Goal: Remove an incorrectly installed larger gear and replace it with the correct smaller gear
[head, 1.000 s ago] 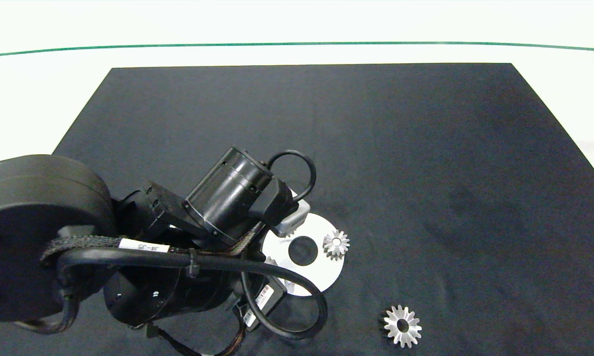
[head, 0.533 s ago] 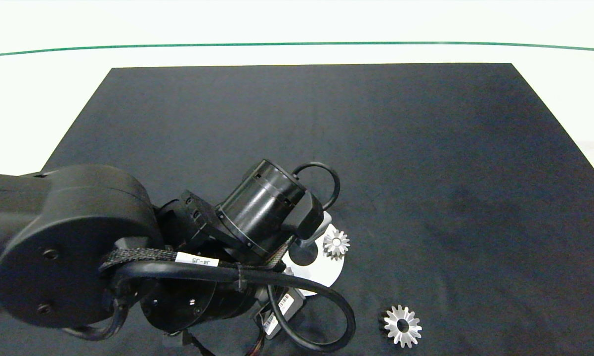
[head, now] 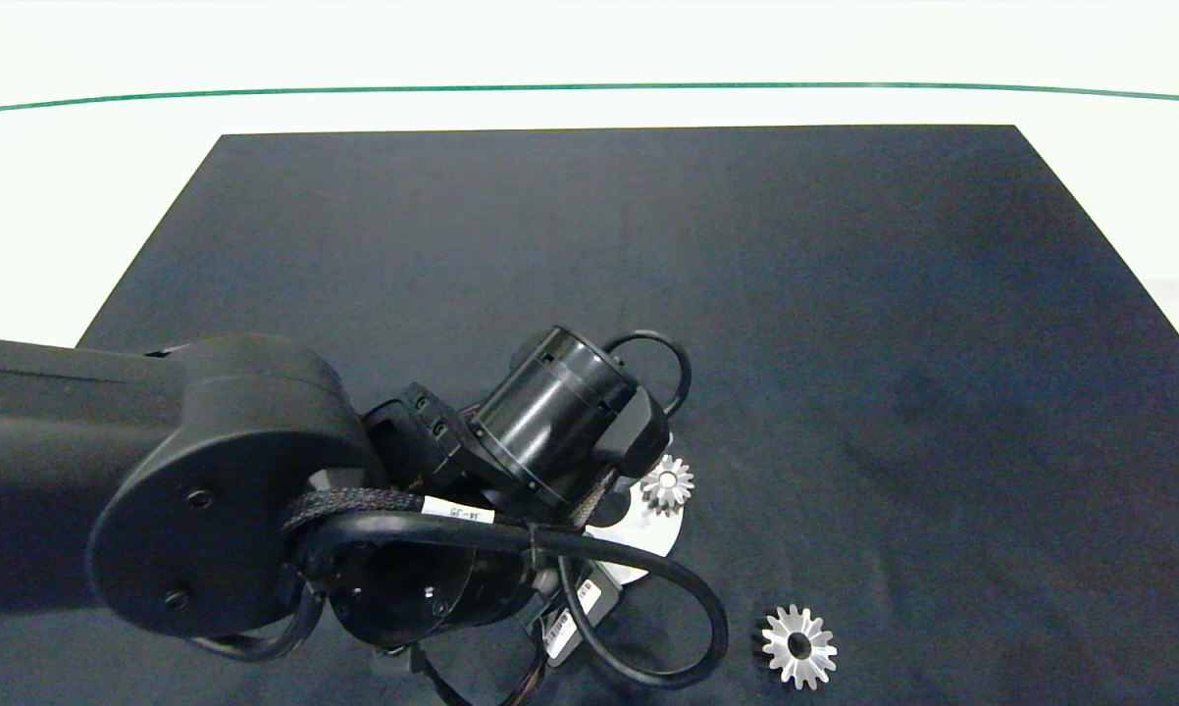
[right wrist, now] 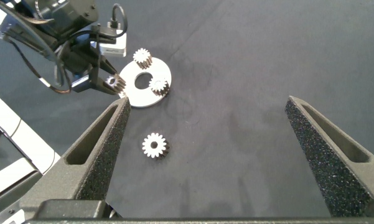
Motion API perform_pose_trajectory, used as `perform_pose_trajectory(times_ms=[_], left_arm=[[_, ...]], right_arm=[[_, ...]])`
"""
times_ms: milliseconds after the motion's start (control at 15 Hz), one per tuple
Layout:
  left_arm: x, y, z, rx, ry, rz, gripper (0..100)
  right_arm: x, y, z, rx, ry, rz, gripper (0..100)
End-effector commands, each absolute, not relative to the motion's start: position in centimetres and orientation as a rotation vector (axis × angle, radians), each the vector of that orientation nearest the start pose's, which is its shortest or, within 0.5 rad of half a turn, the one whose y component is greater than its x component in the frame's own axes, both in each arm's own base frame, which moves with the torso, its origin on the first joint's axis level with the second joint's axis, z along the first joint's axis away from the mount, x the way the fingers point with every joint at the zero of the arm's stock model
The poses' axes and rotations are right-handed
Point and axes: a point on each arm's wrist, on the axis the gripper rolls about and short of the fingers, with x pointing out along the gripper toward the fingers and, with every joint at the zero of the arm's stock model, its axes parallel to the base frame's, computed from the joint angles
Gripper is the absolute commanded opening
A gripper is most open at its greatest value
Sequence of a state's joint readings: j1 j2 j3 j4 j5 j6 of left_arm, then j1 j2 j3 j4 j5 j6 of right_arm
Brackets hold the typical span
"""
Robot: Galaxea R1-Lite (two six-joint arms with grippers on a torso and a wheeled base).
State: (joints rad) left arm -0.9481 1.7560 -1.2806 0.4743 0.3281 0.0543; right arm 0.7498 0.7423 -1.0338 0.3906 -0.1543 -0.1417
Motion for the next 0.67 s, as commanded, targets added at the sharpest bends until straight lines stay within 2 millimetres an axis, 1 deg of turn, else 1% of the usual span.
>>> perform_pose_trajectory(times_ms=[67, 267, 467, 533, 667], left_arm=[[18.37, -24.82, 19.68, 0.626, 0.767, -0.597, 22], [18.40, -24.95, 19.86, 0.623, 0.761, -0.599, 22], [18.48, -25.00, 19.61, 0.635, 0.763, -0.586, 22], [18.52, -24.98, 19.53, 0.644, 0.760, -0.568, 100], [18.47, -24.91, 19.58, 0.644, 0.759, -0.566, 100]], right_arm=[[2.16, 1.54, 31.50, -0.183, 0.050, 0.601, 100], [2.20, 1.57, 31.50, -0.184, 0.051, 0.601, 100], [2.20, 1.57, 31.50, -0.184, 0.051, 0.601, 100], [2.20, 1.57, 31.50, -0.184, 0.051, 0.601, 100], [2.23, 1.61, 31.49, -0.185, 0.053, 0.601, 100]])
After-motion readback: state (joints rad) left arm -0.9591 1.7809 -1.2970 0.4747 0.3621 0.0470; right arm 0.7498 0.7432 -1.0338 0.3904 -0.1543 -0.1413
